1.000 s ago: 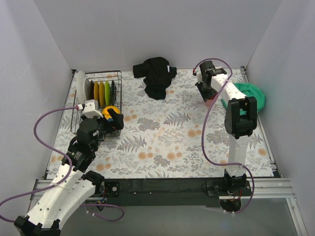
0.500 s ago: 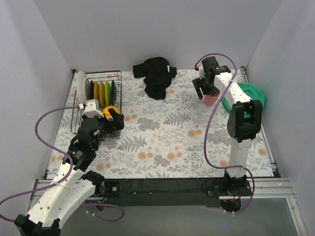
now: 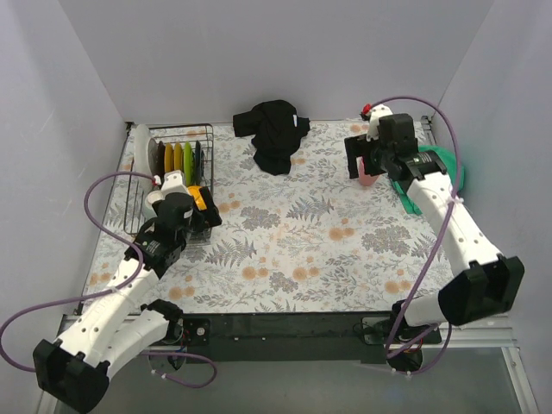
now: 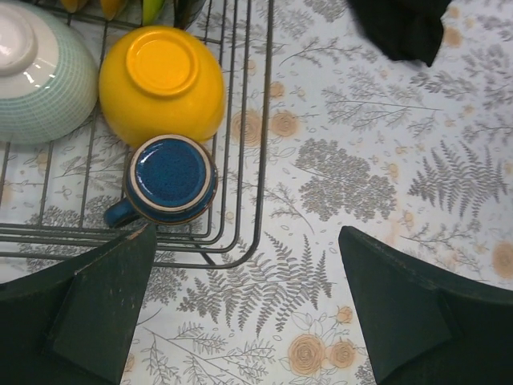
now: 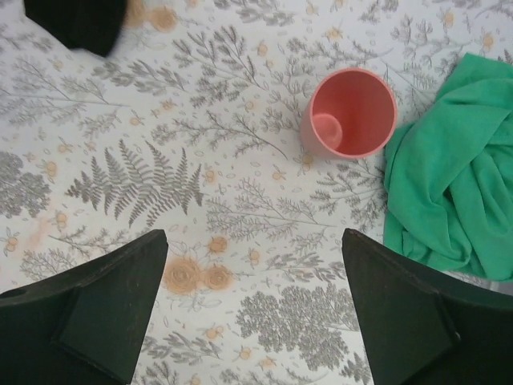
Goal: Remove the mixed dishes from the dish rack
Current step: Pick up the cup from the dish rack.
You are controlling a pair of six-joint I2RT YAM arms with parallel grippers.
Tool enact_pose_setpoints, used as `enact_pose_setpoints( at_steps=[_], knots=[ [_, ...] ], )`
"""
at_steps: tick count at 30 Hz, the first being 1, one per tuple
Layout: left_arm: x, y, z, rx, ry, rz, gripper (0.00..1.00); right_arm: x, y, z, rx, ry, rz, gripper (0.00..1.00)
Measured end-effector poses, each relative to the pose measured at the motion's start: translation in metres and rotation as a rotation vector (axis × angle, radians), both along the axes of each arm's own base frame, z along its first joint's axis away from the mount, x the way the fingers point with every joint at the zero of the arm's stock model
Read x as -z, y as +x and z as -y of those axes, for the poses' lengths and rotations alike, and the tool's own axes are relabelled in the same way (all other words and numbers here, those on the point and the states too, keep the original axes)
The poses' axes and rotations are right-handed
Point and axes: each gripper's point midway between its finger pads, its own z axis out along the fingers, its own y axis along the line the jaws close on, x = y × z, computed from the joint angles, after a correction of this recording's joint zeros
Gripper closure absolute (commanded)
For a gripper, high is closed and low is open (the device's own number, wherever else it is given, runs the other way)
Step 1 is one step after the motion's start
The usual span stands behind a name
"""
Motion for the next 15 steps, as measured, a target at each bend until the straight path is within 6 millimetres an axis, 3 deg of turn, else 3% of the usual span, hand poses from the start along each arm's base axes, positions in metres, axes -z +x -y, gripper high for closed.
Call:
enact_pose_setpoints(
  at_steps=[7,15],
  knots=[
    [0.010,0.007,-0.015,-0.090,0.105,-0.121,0.02,-0.002,-0.042,-0.012,-0.062,0.165,0.114,0.02],
    [0.027,0.017,-0.048,-0.193,0.115,-0.235,0.02,0.038,-0.076,-0.034,-0.168,0.300,0.064,0.02]
  ],
)
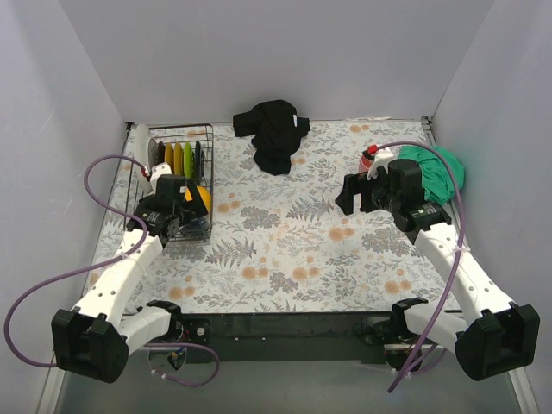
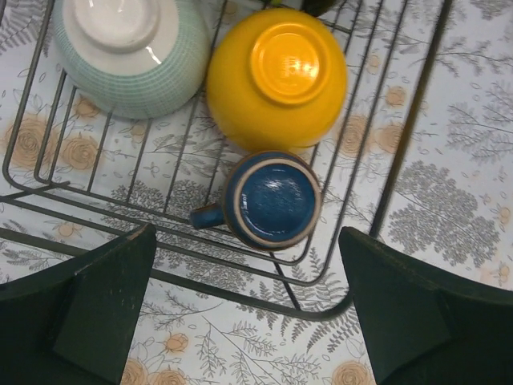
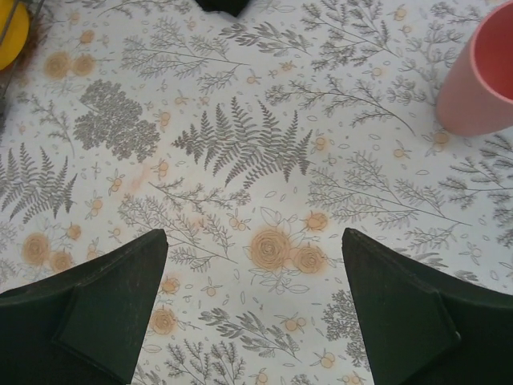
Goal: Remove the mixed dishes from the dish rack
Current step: Pick up the cup from the dish rack.
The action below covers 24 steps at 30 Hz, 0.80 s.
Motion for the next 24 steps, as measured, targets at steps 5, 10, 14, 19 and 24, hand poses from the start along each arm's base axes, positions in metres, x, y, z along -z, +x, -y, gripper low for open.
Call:
enact_pose_setpoints(
  at_steps=[5,10,14,19,24],
  knots=[
    [0.021,0.005,-0.010,-0.033,-0.030,-0.084,0.02,0.009,-0.016,-0.010,-0.055,0.060,-0.006,0.02],
    [0.030,0.010,-0.003,-0.010,-0.057,-0.135,0.02,0.004,-0.023,-0.015,-0.094,0.093,0.025,0.02],
    [0.028,0.020,0.000,-0.006,-0.067,-0.140,0.04,0.003,-0.027,-0.018,-0.114,0.107,0.037,0.02],
    [0.040,0.023,0.003,0.000,-0.067,-0.186,0.07,0.001,-0.028,-0.019,-0.125,0.112,0.044,0.03],
    [0.052,0.022,0.004,0.007,-0.062,-0.228,0.11,0.001,-0.028,-0.020,-0.129,0.114,0.044,0.03]
  ],
)
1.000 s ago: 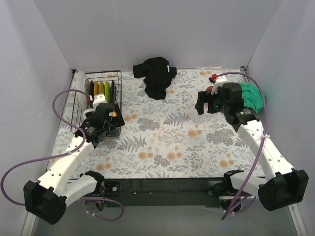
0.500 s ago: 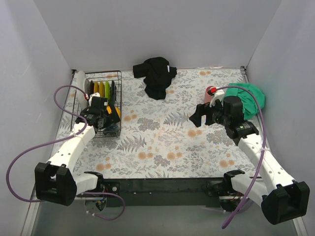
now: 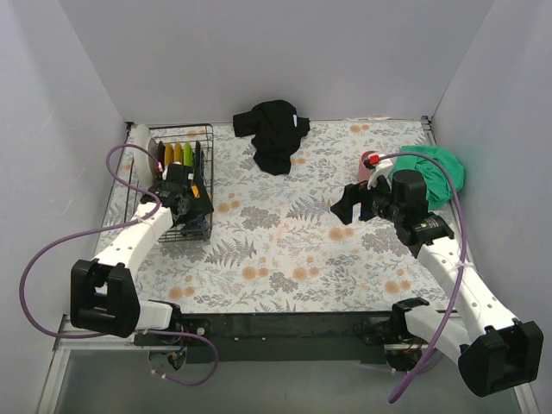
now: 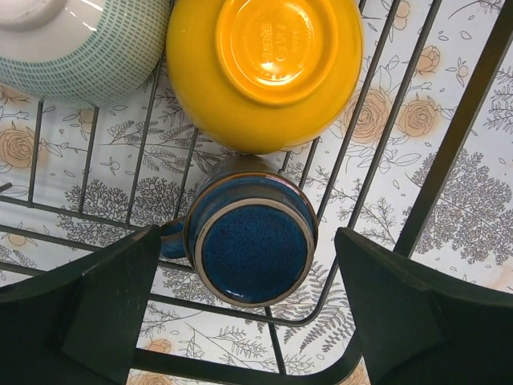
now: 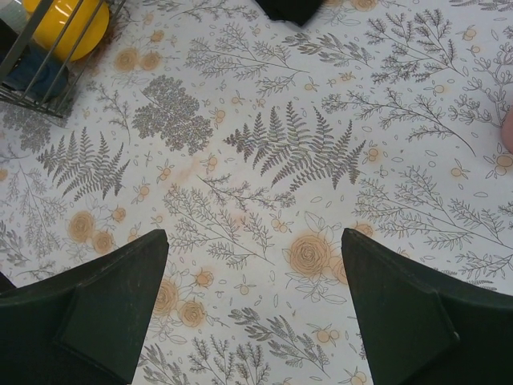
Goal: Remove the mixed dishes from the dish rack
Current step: Pick up the cup from the dish rack.
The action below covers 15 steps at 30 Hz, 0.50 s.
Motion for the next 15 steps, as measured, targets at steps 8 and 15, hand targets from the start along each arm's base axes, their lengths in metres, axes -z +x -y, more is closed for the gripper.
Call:
enact_pose_setpoints(
  at_steps=[8,15],
  knots=[
    [0.014,0.000,-0.001,0.007,0.006,-0.047,0.17,0.004,-0.001,-0.001,-0.010,0.004,-0.004,0.04],
    [0.017,0.002,-0.001,0.011,0.010,-0.049,0.26,0.004,-0.001,-0.002,-0.015,0.007,-0.002,0.04]
  ],
)
